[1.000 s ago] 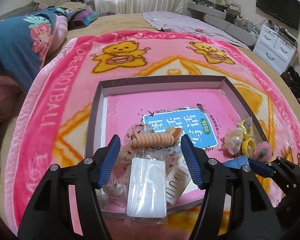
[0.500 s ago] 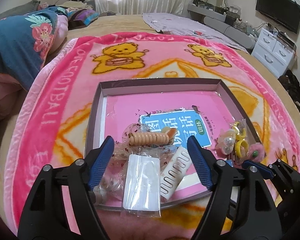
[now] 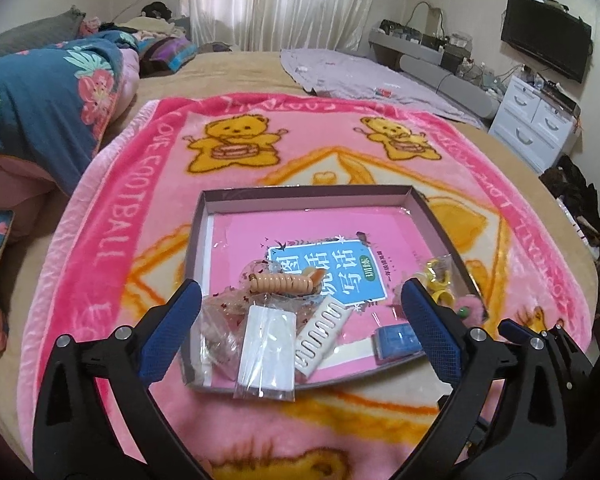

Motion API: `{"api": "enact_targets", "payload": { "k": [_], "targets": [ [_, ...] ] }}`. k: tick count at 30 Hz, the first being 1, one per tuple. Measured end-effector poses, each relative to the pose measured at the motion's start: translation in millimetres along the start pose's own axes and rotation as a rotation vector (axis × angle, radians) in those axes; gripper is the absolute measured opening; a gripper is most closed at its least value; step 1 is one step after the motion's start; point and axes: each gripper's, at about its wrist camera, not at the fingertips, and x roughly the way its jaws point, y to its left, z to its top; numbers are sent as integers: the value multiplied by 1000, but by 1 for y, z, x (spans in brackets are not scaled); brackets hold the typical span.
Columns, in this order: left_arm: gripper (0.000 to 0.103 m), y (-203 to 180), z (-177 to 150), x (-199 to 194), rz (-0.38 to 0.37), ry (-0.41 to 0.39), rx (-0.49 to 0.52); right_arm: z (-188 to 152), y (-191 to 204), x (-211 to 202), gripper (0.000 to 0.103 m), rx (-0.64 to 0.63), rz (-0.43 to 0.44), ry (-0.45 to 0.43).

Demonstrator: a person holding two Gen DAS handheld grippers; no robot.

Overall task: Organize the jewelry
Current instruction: 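Withdraw both tools from the box back over the blanket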

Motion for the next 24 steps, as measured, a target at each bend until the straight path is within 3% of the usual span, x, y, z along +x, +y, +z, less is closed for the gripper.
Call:
{"api": "enact_targets", "payload": {
  "k": [9, 24],
  "targets": [
    [93, 8, -23, -41, 28, -39, -16, -7, 1, -36, 99, 12, -15, -48],
    [94, 8, -104, -70, 72, -50, -23, -36, 1, -67, 99, 44, -40, -68]
  ]
}}
